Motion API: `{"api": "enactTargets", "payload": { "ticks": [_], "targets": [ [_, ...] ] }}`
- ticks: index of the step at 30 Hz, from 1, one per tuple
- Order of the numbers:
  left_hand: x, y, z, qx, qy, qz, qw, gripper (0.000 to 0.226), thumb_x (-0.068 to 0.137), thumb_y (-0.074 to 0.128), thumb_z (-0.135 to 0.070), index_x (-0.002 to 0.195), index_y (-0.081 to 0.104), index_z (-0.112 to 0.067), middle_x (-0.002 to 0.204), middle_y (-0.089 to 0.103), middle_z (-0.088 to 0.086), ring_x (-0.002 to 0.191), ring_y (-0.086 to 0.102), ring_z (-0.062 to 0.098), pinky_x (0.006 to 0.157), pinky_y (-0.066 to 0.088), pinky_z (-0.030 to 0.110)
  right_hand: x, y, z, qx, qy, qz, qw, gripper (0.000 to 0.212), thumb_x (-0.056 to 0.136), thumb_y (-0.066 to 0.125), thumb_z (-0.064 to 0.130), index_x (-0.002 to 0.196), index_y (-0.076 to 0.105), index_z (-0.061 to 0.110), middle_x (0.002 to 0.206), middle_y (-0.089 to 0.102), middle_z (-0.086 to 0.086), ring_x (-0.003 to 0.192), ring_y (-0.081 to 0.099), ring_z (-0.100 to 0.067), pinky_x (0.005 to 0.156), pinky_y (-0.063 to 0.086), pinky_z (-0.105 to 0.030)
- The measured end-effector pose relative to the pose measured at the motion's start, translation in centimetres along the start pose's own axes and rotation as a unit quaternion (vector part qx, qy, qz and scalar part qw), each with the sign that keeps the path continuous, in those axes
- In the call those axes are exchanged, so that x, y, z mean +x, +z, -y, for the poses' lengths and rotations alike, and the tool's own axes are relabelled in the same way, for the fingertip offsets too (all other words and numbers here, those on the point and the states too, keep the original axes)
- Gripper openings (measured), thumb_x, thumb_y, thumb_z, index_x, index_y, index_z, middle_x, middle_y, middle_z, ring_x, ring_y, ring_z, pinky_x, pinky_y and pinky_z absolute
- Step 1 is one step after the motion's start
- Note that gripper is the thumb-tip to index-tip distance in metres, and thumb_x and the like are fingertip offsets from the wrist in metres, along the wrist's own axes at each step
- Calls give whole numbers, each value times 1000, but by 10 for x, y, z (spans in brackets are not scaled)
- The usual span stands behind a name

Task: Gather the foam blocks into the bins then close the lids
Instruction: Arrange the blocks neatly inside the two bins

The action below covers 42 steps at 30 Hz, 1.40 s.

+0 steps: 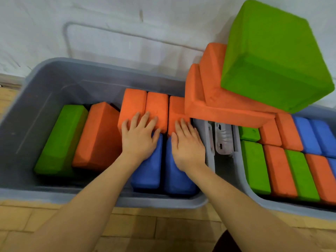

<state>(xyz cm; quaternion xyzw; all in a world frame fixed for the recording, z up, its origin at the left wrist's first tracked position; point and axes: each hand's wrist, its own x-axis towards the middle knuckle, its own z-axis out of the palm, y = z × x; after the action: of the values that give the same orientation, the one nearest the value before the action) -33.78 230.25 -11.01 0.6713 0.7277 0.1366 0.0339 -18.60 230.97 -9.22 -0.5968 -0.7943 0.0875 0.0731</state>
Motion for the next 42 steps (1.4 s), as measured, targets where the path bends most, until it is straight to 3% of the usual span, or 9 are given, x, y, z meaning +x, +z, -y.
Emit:
{"api": "enactTargets", "payload": {
  "ticks": [3, 6, 10, 17, 23, 27, 32, 37, 42],
  "targets": [
    [-1, 2, -2, -6, -10, -8, 1000, 47, 88, 35, -45, 120, 63, -23, 132, 56, 7, 123, 48, 34, 96, 33, 53, -1, 9, 3, -6, 14, -35, 999, 59, 94, 19, 37, 139, 46, 8, 147, 41, -10, 137, 37, -28, 111, 31, -42],
    [-1, 4, -2, -4, -17, -14, 1000, 45, 89, 37, -44, 119, 63, -23, 131, 57, 9, 124, 48, 33, 96, 33, 52, 0, 19, 6, -23, 24, -45, 998, 55, 95, 25, 33, 139, 44, 6, 147, 40, -12, 137, 37, -29, 109, 35, -44],
    [-1, 6, -4, -13, -35, -29, 999, 43, 89, 38, -42, 120, 62, -23, 130, 56, 12, 127, 44, 32, 100, 28, 50, 5, 23, 9, -27, 30, -43, 998, 56, 95, 25, 34, 142, 39, 7, 150, 34, -13, 139, 32, -31, 112, 31, -45],
    [0, 8, -7, -29, -59, -15, 998, 52, 91, 27, -41, 136, 48, -26, 145, 42, 9, 138, 30, 29, 110, 15, 49, 8, 19, 8, 28, 33, -30, 999, 61, 95, 12, 41, 148, 28, 16, 157, 20, -2, 146, 12, -24, 118, 17, -39],
    [-7, -11, -1, -22, -41, 36, 998, 63, 87, 16, -46, 140, 42, -26, 152, 32, 4, 141, 24, 25, 109, 16, 45, 8, 9, 8, 38, 22, 6, 999, 53, 101, 27, 36, 151, 19, 19, 159, 9, 0, 147, 1, -22, 118, 4, -38],
    [-38, -48, 0, -9, -73, 12, 997, 58, 84, 29, -42, 134, 50, -20, 148, 38, 5, 136, 31, 27, 105, 21, 42, -3, -17, 14, 54, -36, 28, 998, 50, 100, 33, 37, 147, 29, 20, 158, 18, -2, 143, 16, -28, 115, 15, -41],
    [-72, -111, 18, 51, -76, -57, 994, 46, 84, 41, -37, 119, 63, -17, 127, 58, 6, 120, 50, 30, 97, 31, 44, -22, -47, 52, 155, -133, 29, 978, 46, 97, 46, 28, 140, 43, 15, 148, 38, -5, 131, 39, -30, 106, 31, -41],
    [-83, -131, 74, 55, -119, 32, 991, 41, 95, 44, -38, 135, 48, -27, 141, 44, -2, 130, 37, 24, 103, 25, 41, -13, -41, 99, 162, -230, 54, 958, 46, 93, 51, 34, 138, 48, 22, 143, 46, -2, 127, 44, -26, 104, 31, -39],
    [-71, -126, 148, 66, -61, 129, 988, 48, 98, 36, -43, 142, 37, -25, 150, 31, -1, 137, 28, 23, 108, 21, 38, 12, 1, 153, 63, -272, 94, 956, 53, 94, 49, 37, 144, 36, 27, 152, 32, 4, 138, 32, -16, 108, 17, -31]
  ]
}}
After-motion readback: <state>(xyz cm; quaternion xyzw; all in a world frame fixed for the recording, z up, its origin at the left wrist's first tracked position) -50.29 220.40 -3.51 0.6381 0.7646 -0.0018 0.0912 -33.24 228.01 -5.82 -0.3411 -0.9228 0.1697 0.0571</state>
